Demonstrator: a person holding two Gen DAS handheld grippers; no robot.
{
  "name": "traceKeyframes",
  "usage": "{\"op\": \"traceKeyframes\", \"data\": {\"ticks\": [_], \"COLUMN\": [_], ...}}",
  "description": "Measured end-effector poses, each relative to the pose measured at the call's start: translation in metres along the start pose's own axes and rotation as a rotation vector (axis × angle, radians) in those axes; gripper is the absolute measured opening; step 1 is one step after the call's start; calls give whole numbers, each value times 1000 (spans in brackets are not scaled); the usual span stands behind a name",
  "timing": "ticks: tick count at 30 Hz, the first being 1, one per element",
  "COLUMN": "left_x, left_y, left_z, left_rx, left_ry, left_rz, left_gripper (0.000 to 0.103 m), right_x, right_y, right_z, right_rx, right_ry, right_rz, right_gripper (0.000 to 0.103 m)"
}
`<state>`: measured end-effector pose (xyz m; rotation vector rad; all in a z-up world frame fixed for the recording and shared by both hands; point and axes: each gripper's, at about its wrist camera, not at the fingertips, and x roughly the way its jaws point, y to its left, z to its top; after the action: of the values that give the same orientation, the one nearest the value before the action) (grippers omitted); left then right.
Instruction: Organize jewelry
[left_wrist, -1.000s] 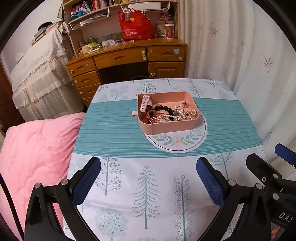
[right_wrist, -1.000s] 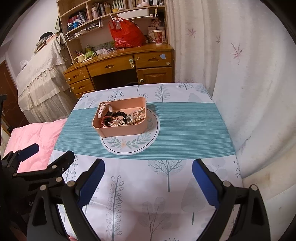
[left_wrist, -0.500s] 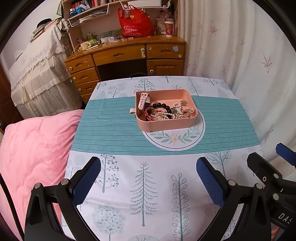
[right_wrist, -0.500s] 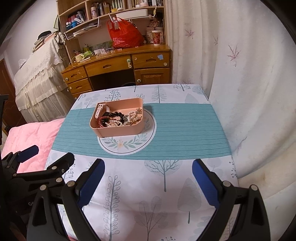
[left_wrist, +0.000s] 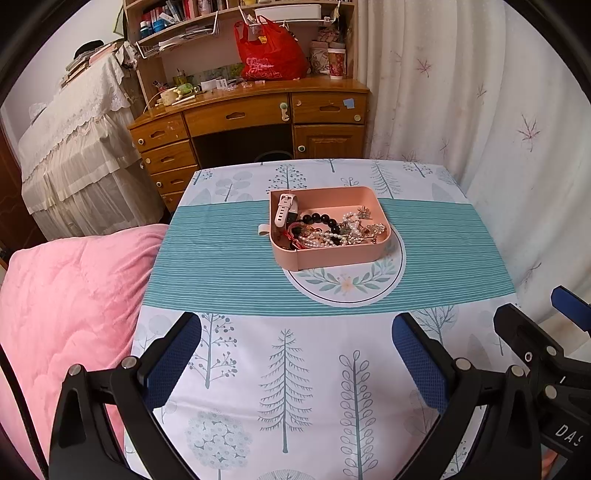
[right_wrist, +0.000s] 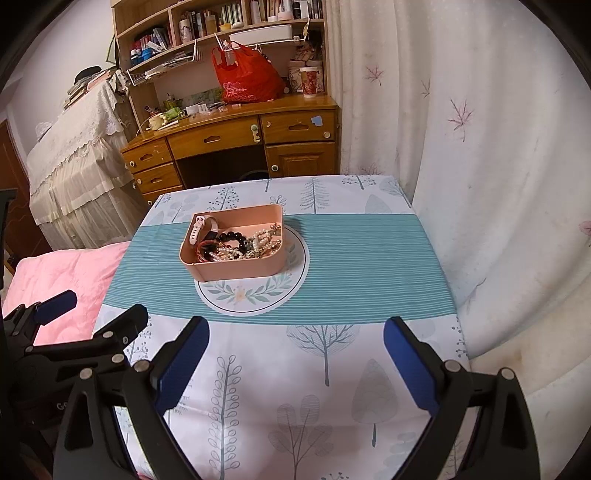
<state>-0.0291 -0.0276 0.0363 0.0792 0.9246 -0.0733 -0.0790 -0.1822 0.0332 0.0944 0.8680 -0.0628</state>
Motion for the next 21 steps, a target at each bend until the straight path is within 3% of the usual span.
{"op": "traceKeyframes", "data": {"ticks": [21], "left_x": [2], "left_y": [1], "left_z": [1], "left_rx": [3], "left_ry": [10], "left_rz": [-5], "left_gripper": [102], "right_x": [2], "right_y": [0], "right_z": [-3], "right_rx": [5], "right_ry": [9], "right_rz": [0], "right_gripper": [96]}}
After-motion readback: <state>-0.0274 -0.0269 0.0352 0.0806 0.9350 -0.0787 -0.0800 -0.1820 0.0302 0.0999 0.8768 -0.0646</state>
